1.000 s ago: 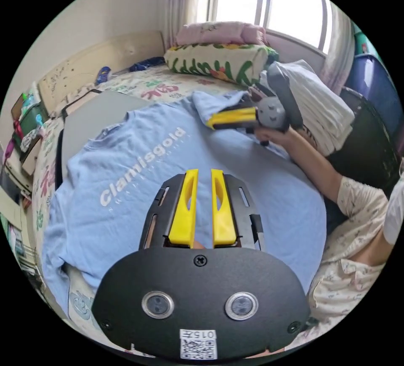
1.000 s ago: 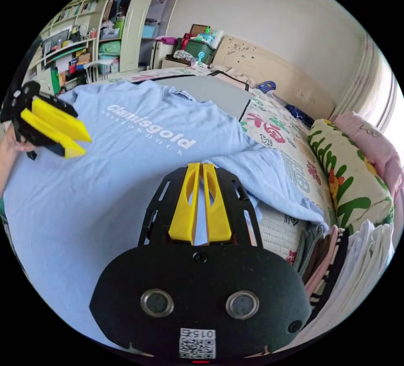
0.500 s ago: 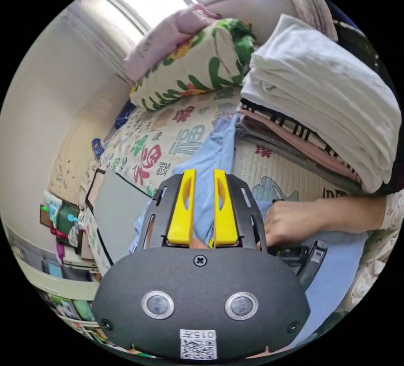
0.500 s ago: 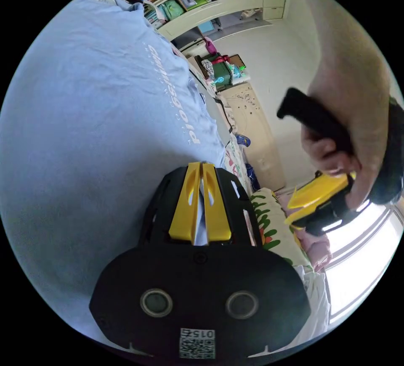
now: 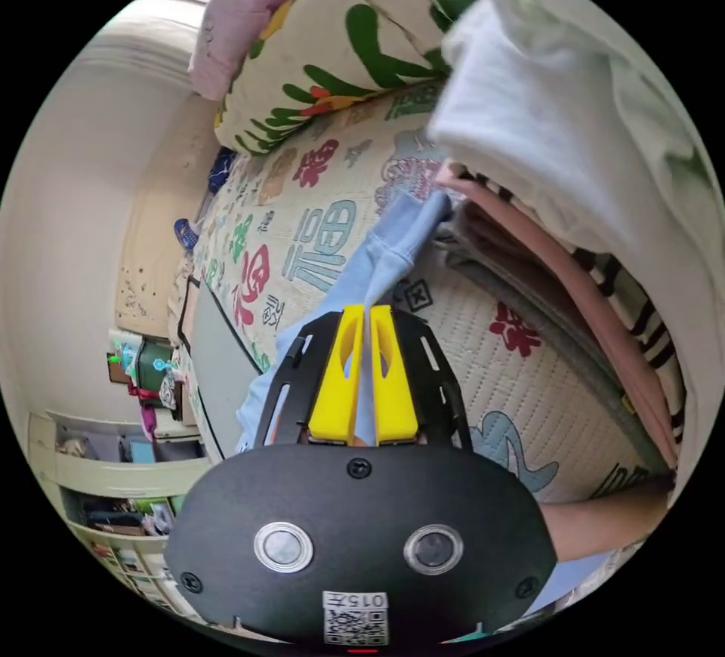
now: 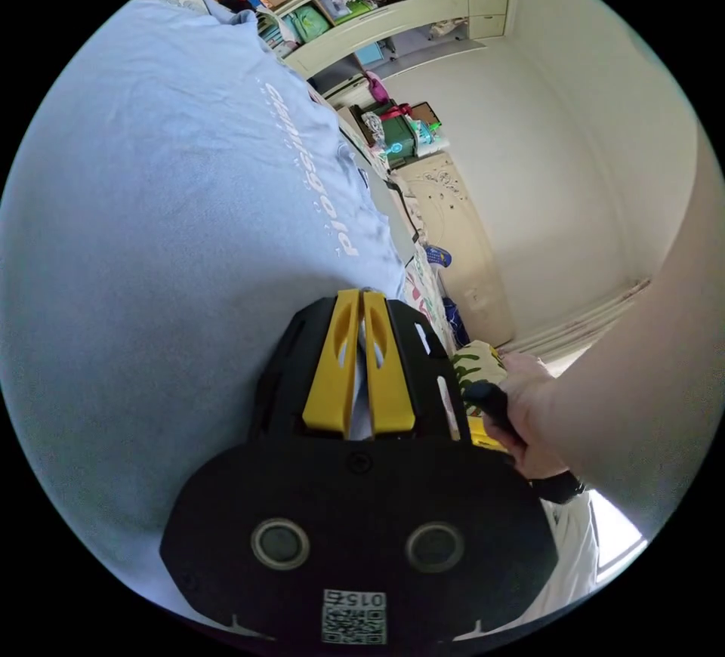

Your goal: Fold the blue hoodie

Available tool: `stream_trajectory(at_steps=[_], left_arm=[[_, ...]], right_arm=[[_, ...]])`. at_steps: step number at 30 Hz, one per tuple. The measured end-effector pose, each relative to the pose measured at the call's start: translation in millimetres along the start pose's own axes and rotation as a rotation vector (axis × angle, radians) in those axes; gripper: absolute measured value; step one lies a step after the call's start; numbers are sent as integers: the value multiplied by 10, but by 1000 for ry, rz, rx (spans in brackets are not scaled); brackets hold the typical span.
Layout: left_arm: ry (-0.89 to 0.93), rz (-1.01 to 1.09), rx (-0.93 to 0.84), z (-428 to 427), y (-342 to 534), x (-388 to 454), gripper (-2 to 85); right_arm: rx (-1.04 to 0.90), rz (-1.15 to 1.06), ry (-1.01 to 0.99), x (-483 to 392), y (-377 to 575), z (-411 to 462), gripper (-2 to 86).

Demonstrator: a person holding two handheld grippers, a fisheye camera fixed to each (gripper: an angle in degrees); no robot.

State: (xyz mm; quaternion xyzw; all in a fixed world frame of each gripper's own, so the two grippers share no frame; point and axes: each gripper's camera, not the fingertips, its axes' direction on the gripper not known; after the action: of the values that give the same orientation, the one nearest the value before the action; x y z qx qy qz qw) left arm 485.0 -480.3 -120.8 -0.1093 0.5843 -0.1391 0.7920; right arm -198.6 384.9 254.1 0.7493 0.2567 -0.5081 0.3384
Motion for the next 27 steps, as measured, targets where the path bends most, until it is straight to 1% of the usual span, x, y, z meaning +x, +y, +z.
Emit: stream_trajectory(at_steps=[3,4,5,6,8,9,10,11,12,13,14,15,17,18,19,21,23,25,27], left_arm=[[-79,-205,93,-280,348,-564,8],[-121,-326,139,-438,621,-859,6],[-151,-465,180,-598,986,-1166,5],[-160,-534,197,-677,1200,-1310,5],[-181,-769,270,-967,2231,-1738,5],[-182,-818,283,-1029,2518,-1802,5],[-162,-921,309,-1125,3118,-1886,5],[-105,-998,327,-1173,3713,-1899,6],[-64,-1029,335,-1177,3998,-1878,7],[12,-1075,343,-1162,4514,-1770,7],[66,-1099,327,-1136,4936,-1599,9],[88,-1100,313,-1124,5107,-1498,10],[151,-1018,210,-1103,5551,-1064,16],[149,-1001,172,-1106,5626,-961,18],[147,-955,112,-1121,5747,-758,22],[149,-876,121,-1240,5884,-474,26],[75,-832,147,-1479,6015,-228,33],[17,-761,138,-1589,6033,-88,45],[-40,-716,87,-1581,6016,-11,62]], right_arm=[[-2,1,0,89,14,11,-9],[6,10,-12,154,42,11,-9],[13,19,-28,234,72,10,-9],[15,23,-37,278,86,9,-9],[23,42,-79,480,134,-1,-9],[30,49,-93,539,149,-9,-8],[56,77,-116,684,186,-41,-8],[93,125,-145,869,226,-101,-7],[118,149,-178,978,248,-145,-7],[168,188,-271,1210,298,-236,-6],[216,216,-359,1433,356,-313,-6],[241,230,-397,1540,388,-347,-5],[314,298,-516,1962,520,-401,-1],[321,327,-533,2069,556,-387,0],[332,400,-551,2290,642,-335,4],[331,539,-580,2636,804,-200,26],[236,712,-628,3049,985,95,53],[147,772,-659,3241,1058,312,66],[91,796,-667,3355,1077,466,85]])
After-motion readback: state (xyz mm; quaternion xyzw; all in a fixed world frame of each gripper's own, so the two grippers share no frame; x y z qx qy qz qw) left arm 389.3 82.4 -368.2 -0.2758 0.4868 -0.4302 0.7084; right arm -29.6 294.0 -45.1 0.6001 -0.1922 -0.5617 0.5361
